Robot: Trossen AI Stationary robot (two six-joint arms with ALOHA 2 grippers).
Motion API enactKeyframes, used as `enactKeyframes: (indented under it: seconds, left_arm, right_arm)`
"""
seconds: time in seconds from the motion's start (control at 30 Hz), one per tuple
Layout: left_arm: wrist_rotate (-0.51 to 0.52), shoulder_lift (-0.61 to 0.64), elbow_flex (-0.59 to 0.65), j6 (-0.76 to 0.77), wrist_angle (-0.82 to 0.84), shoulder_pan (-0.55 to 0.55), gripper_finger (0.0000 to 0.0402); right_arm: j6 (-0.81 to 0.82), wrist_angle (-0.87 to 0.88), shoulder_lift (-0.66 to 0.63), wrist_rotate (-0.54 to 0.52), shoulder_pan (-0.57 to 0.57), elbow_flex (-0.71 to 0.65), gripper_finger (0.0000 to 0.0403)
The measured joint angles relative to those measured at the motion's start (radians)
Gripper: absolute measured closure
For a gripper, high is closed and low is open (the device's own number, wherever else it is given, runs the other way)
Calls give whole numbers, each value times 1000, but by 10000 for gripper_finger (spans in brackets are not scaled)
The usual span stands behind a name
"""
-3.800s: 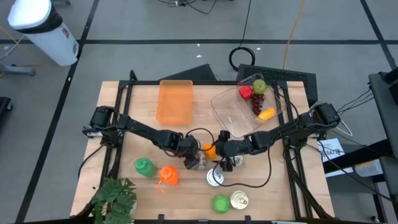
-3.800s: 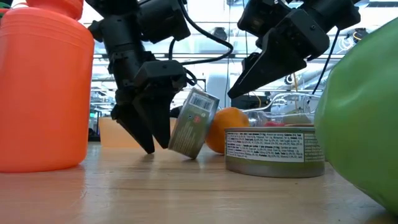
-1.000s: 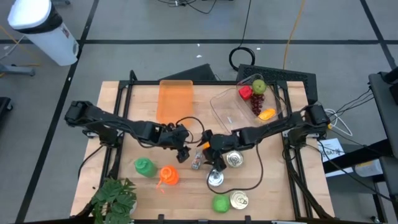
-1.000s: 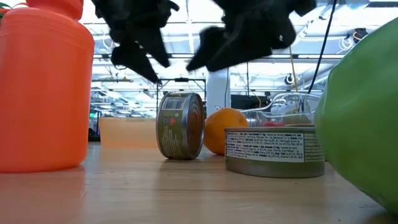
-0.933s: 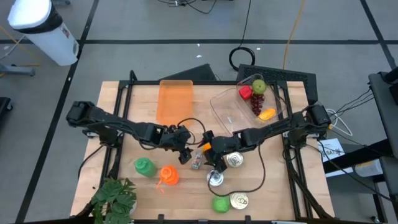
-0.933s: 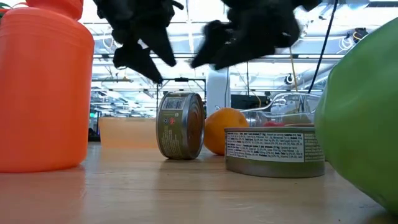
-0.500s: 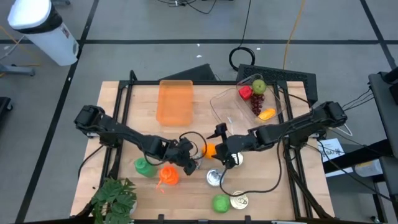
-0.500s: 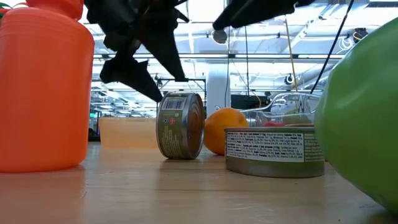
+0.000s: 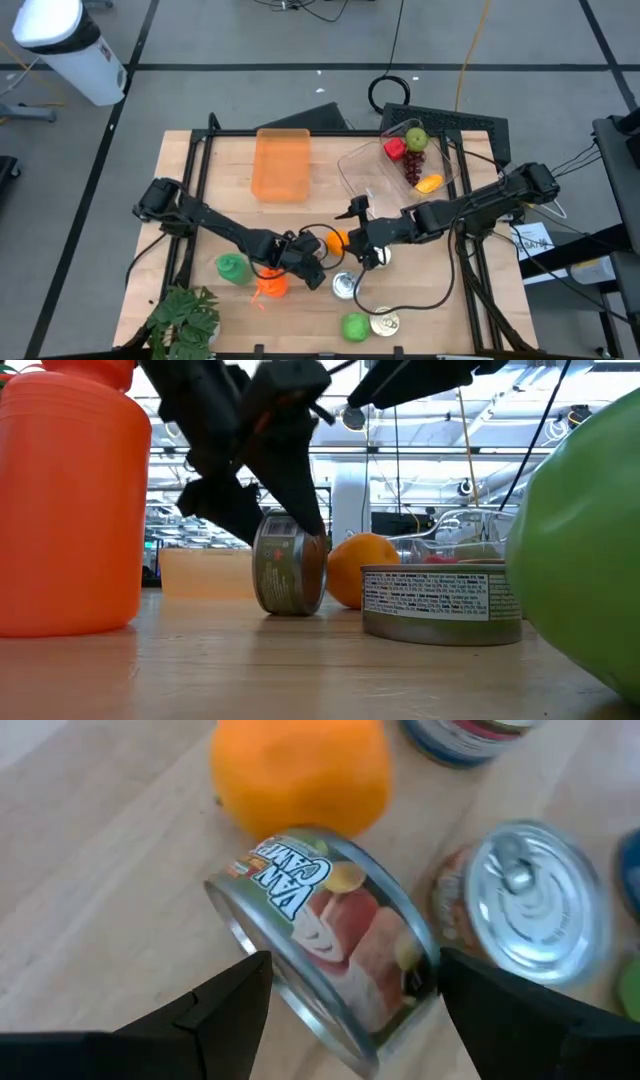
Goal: Pick & Place Food Item
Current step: Put the green tuna can into the left transparent bin
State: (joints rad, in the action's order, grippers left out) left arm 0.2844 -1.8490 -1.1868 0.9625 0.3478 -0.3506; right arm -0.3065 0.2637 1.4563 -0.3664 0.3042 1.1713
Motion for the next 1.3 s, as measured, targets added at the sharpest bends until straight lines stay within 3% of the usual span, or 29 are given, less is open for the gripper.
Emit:
enactKeyframes:
  seconds: [0.2,0.4,0.7,0.87,1.03,1.3]
  left_arm:
    - [-21,-54,1,-20,22,33,105]
    - [-108,-62,1,-110,22,56,118]
    - [-89,-53,1,-176,13,71,272]
    - [-72,-53,1,-207,16,82,321]
    - [-73,-53,1,-205,16,84,297]
    - [-116,-53,1,-136,0,88,161]
  right_arm:
    - [7,-1,0,0,20,0,39]
    - [10,4,0,-2,25,0,39]
    - [37,3,0,-3,25,0,39]
    - [60,5,0,-3,25,0,39]
    - [61,28,0,-1,25,0,39]
    - [60,33,0,0,25,0,39]
